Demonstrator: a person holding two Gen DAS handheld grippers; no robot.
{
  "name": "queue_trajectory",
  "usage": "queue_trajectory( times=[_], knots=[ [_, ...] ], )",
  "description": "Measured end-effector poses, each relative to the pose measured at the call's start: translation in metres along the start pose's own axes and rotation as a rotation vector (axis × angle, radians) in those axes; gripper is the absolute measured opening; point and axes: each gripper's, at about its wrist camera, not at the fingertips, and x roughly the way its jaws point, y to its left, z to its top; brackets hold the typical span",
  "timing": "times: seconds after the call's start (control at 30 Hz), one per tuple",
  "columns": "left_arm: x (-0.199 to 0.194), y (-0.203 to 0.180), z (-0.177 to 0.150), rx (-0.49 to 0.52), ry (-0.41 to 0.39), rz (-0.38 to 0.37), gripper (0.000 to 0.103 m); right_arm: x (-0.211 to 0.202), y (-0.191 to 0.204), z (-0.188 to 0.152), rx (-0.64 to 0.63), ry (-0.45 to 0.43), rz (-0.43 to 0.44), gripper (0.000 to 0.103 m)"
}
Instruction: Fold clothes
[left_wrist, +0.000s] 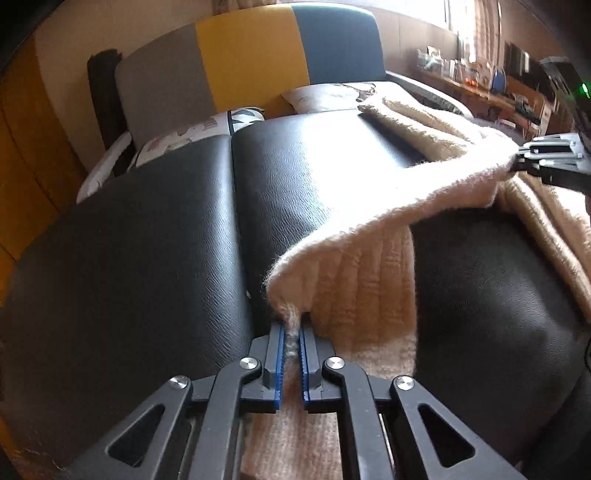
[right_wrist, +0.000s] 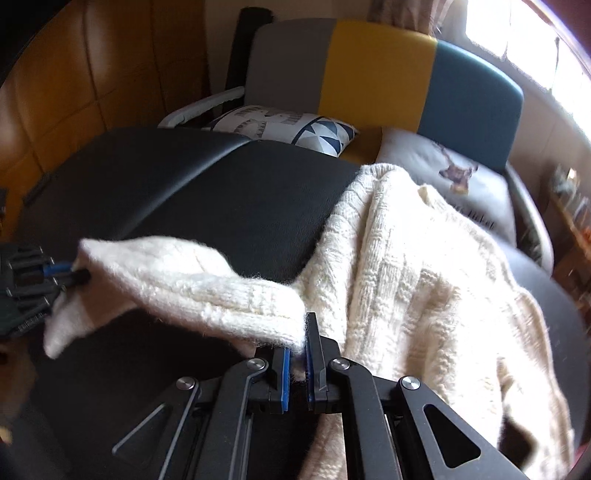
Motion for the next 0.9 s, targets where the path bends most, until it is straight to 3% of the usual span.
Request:
queue_trajectory(
  times=[0.37,0.63,0.73,0.9],
  knots=[
    [-0.049,0.067,0.063,-0.022,-0.164,0.248,0.005,-0.032,0.006,0.078,0.084,-0.106,0.060,0.006],
    [-0.112,0.144,0.113,-0.151,-0.364,0.474,0.005,-0.073,0.050,0.115,0.128,-0.350,0.166,0.006],
    [-0.117,0.166,0.113,-0.175,-0.371,0.535,0.005,-0.059,0.078,0.106,0.124,-0.338,0.218,0.006],
    [-0.083,0.205,0.078,-0.238,-0.252,0.587,0.005,0.004,0.130,0.080,0.130,-0.190,0.301,0.006]
  ],
)
